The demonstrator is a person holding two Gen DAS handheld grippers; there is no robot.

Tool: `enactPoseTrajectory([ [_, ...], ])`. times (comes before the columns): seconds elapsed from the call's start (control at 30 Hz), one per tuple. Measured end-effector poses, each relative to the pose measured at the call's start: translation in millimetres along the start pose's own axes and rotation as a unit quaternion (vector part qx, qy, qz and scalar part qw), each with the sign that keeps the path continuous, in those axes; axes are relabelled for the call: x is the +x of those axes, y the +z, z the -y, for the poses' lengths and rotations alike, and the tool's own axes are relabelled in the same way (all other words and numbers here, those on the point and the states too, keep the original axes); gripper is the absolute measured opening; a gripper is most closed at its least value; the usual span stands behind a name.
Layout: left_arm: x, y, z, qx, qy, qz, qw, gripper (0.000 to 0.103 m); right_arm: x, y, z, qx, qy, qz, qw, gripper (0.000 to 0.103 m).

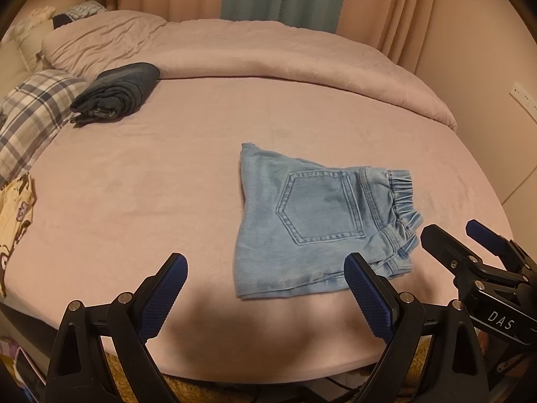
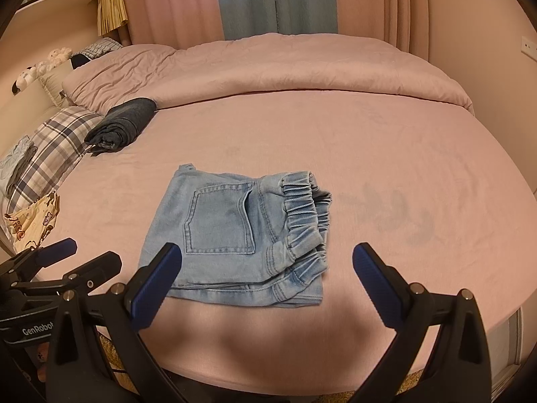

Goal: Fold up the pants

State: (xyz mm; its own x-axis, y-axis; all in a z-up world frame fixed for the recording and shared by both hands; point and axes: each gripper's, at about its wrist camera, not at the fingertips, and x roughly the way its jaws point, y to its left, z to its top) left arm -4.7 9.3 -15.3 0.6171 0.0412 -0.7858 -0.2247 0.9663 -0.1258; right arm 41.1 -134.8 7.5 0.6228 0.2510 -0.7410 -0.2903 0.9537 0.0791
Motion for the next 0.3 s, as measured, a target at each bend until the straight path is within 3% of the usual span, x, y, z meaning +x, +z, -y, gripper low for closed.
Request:
enactPoseTrajectory([
  [0.3, -1.5, 0.3, -0.3, 0.002, -0.001, 0.003, 1.0000, 0.094, 0.0, -1.6, -0.8, 0.000, -0.001, 0.000, 1.000, 0.103],
])
